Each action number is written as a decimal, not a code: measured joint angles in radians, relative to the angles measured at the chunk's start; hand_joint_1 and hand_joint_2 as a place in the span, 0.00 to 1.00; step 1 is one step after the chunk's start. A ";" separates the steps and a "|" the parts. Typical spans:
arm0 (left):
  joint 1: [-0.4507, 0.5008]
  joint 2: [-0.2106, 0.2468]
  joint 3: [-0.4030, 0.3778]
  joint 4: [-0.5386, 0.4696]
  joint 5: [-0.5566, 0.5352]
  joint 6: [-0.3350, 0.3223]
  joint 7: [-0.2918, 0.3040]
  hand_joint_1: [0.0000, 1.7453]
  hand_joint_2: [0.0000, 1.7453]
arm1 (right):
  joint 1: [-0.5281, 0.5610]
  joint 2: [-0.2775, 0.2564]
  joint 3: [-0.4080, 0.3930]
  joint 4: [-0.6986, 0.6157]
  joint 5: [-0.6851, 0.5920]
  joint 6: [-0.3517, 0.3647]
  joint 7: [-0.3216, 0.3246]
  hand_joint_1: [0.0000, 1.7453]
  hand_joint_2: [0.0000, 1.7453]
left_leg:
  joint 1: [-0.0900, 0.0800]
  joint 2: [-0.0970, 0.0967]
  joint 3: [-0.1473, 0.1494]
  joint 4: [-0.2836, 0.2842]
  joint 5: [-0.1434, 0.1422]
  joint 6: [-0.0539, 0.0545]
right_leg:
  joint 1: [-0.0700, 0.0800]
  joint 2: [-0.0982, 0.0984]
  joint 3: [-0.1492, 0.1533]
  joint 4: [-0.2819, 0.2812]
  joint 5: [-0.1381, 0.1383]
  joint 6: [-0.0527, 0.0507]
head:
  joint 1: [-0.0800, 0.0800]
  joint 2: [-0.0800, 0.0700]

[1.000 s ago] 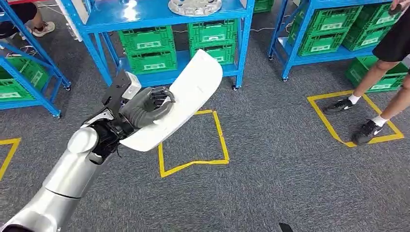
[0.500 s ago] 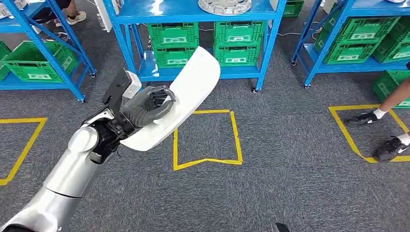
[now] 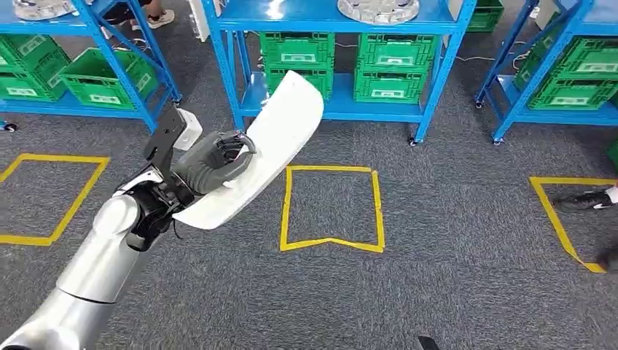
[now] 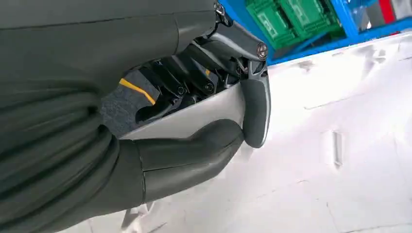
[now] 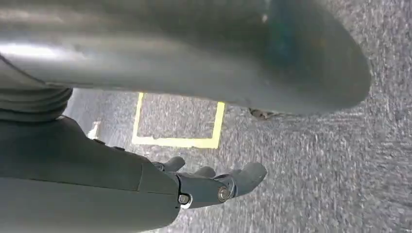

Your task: Take the parts from the cabinet and place them on the table.

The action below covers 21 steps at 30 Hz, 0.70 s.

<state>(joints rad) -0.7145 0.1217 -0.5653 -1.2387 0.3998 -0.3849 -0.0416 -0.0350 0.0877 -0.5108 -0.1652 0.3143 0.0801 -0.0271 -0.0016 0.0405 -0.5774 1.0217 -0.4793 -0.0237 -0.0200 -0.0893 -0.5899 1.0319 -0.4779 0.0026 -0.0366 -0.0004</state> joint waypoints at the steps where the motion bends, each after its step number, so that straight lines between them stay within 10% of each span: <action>1: 0.001 0.002 0.001 0.000 0.000 0.000 0.000 1.00 1.00 | 0.000 0.000 0.000 0.000 0.000 0.000 0.000 0.00 0.00 | -0.001 -0.010 -0.005 0.001 0.001 0.005 | 0.001 -0.010 0.002 -0.004 0.002 0.007 | 0.000 0.000; 3: 0.002 0.006 0.003 -0.002 0.001 0.000 0.000 1.00 1.00 | -0.001 0.000 0.000 0.000 0.001 0.000 0.000 0.00 0.00 | 0.006 -0.027 -0.003 -0.011 0.013 0.024 | -0.002 -0.017 0.003 -0.006 0.000 0.021 | 0.000 0.000; 4: -0.001 0.006 0.004 -0.003 0.002 0.000 0.000 1.00 1.00 | -0.002 0.000 0.000 0.000 0.001 0.000 0.000 0.00 0.00 | 0.007 -0.033 -0.005 -0.013 0.018 0.030 | -0.006 0.033 -0.002 0.015 -0.018 0.026 | 0.000 0.000; 7: 0.002 0.001 0.004 -0.002 0.002 0.000 0.000 1.00 1.00 | 0.002 0.000 0.000 0.000 0.001 0.002 0.000 0.00 0.00 | 0.005 -0.057 -0.015 -0.012 0.024 0.041 | -0.004 0.084 -0.102 0.232 -0.134 0.028 | 0.005 0.000; 9: 0.007 0.001 0.004 -0.002 0.002 0.000 0.001 1.00 1.00 | 0.003 0.000 0.000 0.000 0.001 0.002 0.000 0.00 0.00 | 0.002 -0.078 -0.022 -0.006 0.025 0.042 | 0.000 0.086 -0.146 0.318 -0.146 0.025 | 0.005 0.000; 13: 0.006 0.000 0.004 0.000 0.002 0.000 0.001 1.00 1.00 | 0.001 0.000 0.000 0.000 0.001 0.002 0.000 0.00 0.00 | 0.004 -0.120 -0.030 0.013 0.022 0.034 | -0.004 0.126 -0.007 0.032 -0.008 0.014 | 0.005 0.000; 14: 0.005 -0.001 0.004 0.000 0.002 0.000 0.001 1.00 1.00 | 0.001 0.000 0.000 0.000 0.001 0.002 0.000 0.00 0.00 | -0.002 -0.129 -0.038 0.019 0.020 0.025 | -0.003 0.150 -0.002 0.021 -0.024 0.014 | 0.005 0.000; 18: 0.004 -0.003 0.004 0.002 0.002 -0.005 0.002 1.00 1.00 | 0.000 0.000 0.000 0.000 0.002 0.003 -0.002 0.00 0.00 | 0.002 -0.159 -0.047 0.007 0.033 -0.003 | 0.000 0.114 -0.005 0.013 -0.011 -0.012 | 0.005 0.000; 21: -0.003 0.001 0.004 0.005 0.005 -0.015 -0.003 1.00 1.00 | 0.000 0.002 0.000 0.000 0.002 0.003 -0.005 0.00 0.00 | -0.001 -0.068 -0.095 0.110 -0.036 -0.018 | -0.005 0.088 -0.003 0.004 -0.005 -0.027 | -0.006 0.000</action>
<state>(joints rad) -0.7174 0.1225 -0.5615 -1.2337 0.4048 -0.3994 -0.0450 -0.0348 0.0893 -0.5108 -0.1652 0.3162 0.0832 -0.0317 -0.0024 -0.0270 -0.6722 1.1315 -0.5157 -0.0413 -0.0249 -0.0018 -0.5929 1.0362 -0.4825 -0.0239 -0.0424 -0.0004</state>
